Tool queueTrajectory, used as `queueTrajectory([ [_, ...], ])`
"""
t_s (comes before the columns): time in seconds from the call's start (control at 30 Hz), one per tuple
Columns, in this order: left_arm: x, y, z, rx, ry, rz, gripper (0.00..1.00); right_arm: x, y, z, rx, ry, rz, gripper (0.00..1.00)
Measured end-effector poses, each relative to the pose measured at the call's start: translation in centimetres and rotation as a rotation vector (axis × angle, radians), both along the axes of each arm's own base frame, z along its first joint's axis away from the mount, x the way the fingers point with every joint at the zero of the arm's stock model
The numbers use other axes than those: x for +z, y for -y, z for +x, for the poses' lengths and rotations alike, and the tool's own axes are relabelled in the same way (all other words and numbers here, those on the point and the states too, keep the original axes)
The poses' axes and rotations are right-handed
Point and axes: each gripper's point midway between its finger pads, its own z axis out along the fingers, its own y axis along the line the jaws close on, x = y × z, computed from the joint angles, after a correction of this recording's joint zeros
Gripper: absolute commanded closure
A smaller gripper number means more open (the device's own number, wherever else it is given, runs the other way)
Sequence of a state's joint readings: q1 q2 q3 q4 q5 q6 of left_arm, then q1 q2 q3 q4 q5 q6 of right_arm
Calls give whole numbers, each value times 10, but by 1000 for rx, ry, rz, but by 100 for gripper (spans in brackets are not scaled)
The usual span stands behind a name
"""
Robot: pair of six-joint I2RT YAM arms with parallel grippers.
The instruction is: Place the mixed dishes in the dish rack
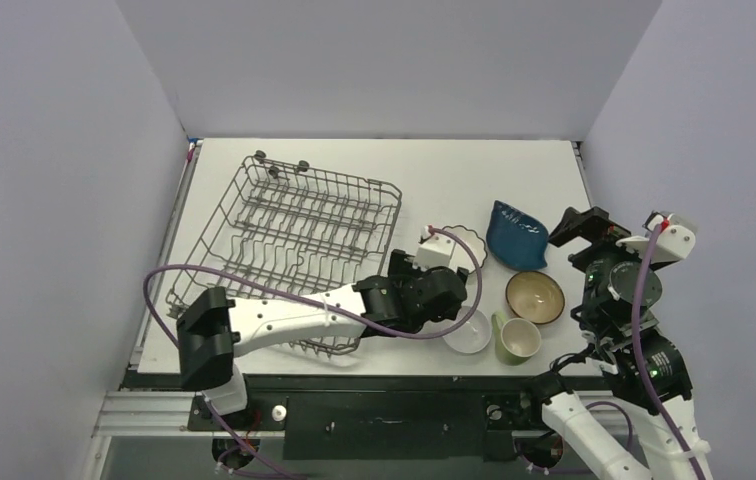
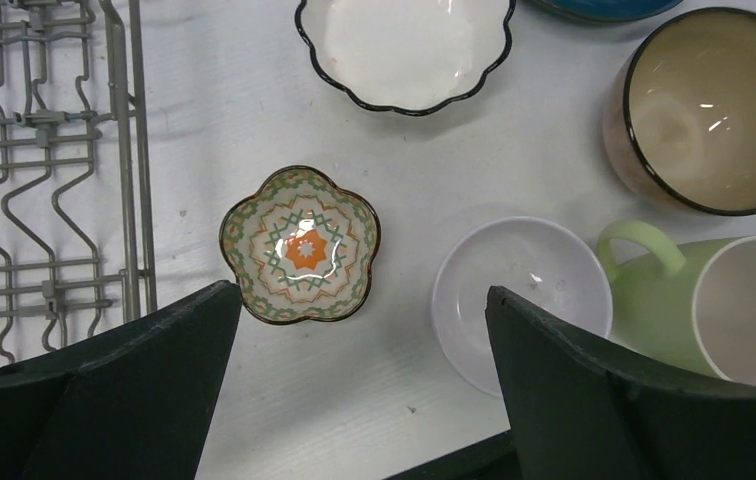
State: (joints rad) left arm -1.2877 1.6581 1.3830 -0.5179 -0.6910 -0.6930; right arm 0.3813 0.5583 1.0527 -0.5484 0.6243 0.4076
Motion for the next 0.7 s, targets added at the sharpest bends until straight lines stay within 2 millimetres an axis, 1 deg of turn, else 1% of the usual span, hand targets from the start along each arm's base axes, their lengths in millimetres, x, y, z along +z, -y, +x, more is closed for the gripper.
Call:
queueTrajectory([
  [0.07,-11,6,-2,6,-5,23,15,-1,1,-3,0,3,-3,1],
  [0.23,-41,9,-1,15,-31,81,23,-6,3,-7,0,-3,-19,3],
  [0.3,-50,9,0,18,-37,103,30,-9,5,-9,1,-3,-24,3],
  [0.37,-58,11,2,23,-44,122,36,-12,6,-12,1,-1,-26,3],
  [0.47,-69,17,5,34,-59,148,38,-15,7,-14,1,2,-28,3],
  [0.7,-92,36,19,108,-107,187,50,-21,7,-17,2,-5,-46,4],
])
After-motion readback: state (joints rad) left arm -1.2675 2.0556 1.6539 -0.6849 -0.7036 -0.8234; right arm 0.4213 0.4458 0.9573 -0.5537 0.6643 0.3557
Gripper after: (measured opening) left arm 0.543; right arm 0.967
